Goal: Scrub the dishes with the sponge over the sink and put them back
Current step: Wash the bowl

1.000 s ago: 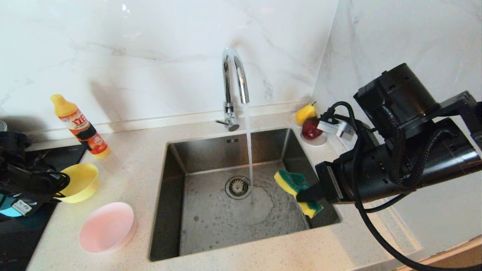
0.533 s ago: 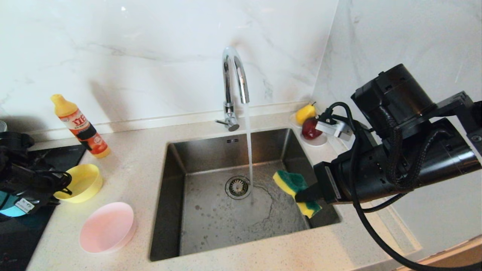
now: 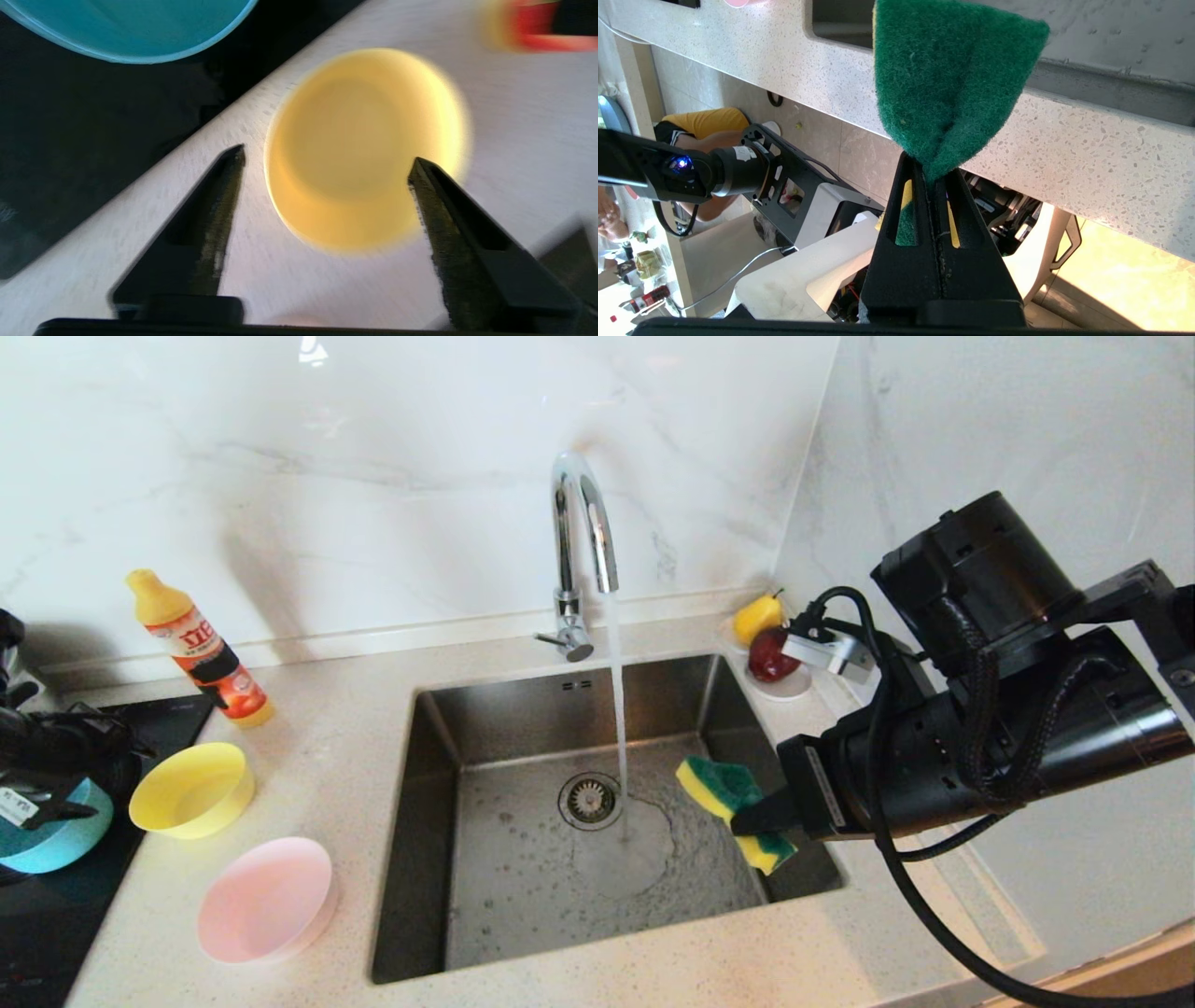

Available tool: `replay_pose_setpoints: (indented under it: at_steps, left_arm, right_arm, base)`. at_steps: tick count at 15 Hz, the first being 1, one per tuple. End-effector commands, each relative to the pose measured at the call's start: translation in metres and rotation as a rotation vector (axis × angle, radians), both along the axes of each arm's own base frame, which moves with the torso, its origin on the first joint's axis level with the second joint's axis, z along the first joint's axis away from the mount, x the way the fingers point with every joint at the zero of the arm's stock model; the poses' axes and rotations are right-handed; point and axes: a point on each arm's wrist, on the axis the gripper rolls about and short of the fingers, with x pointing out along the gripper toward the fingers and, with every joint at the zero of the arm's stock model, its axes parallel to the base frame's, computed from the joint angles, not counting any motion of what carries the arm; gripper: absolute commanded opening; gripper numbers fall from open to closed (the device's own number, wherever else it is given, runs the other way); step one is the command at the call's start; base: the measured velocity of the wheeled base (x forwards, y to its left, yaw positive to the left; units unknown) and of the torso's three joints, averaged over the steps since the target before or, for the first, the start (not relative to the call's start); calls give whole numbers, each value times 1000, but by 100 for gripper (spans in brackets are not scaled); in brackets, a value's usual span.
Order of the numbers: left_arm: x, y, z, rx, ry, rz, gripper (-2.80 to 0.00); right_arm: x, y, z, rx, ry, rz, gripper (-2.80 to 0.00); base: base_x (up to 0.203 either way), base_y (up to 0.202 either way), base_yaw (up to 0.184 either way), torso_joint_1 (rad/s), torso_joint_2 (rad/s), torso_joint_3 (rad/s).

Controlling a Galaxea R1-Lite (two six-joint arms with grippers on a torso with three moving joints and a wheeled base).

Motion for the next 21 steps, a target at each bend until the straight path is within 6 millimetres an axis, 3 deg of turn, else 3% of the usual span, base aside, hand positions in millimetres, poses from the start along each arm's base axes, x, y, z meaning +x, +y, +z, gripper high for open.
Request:
replay_pose_setpoints:
  at_steps: [1, 4, 7, 14, 15, 21]
  left_arm:
    - [-22, -14, 39, 46, -77, -3, -280]
    - [-43, -33, 59, 65, -17, -83, -280]
    - [-68, -56, 53, 148, 81, -255, -280]
    - [-99, -93, 5, 127, 283, -480, -280]
    - [-102, -96, -2, 118, 308, -504, 0]
    - [-112, -102, -31, 79, 397, -561, 0]
  right_arm:
    - [0, 0, 0, 0, 5, 0, -280]
    - [-1, 0, 0, 0, 2, 1, -280]
    - [1, 1, -1, -1, 6, 0, -280]
    - [1, 1, -2, -3, 13, -3, -280]
    - [1, 1, -2, -3, 11, -2, -280]
    - [2, 1, -2, -4, 13, -2, -280]
  base:
    - [0, 0, 0, 0, 0, 0]
    - [0, 0, 0, 0, 0, 0]
    - [0, 0, 0, 0, 0, 0]
    - [0, 0, 0, 0, 0, 0]
    - [0, 0, 0, 0, 0, 0]
    - [0, 0, 0, 0, 0, 0]
